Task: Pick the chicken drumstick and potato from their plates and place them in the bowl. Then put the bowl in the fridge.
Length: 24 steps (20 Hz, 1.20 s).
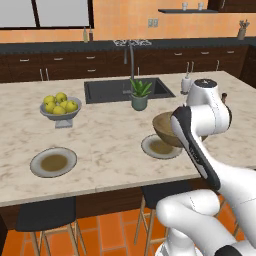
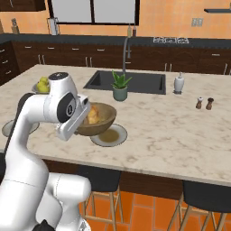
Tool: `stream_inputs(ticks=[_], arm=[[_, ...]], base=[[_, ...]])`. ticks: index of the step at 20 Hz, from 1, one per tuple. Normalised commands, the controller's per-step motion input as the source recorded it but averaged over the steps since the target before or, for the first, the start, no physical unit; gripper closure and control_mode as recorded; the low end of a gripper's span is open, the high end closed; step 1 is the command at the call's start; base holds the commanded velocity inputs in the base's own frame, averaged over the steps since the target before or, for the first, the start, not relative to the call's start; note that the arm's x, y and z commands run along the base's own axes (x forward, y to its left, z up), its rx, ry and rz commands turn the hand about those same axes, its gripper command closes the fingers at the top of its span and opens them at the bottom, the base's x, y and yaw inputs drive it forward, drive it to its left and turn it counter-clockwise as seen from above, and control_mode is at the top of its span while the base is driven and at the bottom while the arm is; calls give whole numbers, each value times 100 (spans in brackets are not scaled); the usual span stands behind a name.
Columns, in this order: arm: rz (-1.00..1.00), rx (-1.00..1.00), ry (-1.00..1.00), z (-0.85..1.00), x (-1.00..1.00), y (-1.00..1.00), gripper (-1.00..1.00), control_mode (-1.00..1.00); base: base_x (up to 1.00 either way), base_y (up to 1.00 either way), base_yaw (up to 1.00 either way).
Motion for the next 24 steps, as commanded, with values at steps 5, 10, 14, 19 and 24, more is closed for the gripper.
stream_inputs(ticks=[5,10,14,19,24], arm=[[0,0,-3,22,-3,-3,100,-100],[0,0,0,6,0,0,100,-100],[0,0,0,0,0,0,100,100],[0,0,0,0,0,0,100,100],[0,0,0,0,0,0,100,100]], base=[[0,0,0],[0,0,0],[-63,-16,-6],[-95,-15,-54],[-30,3,-97]])
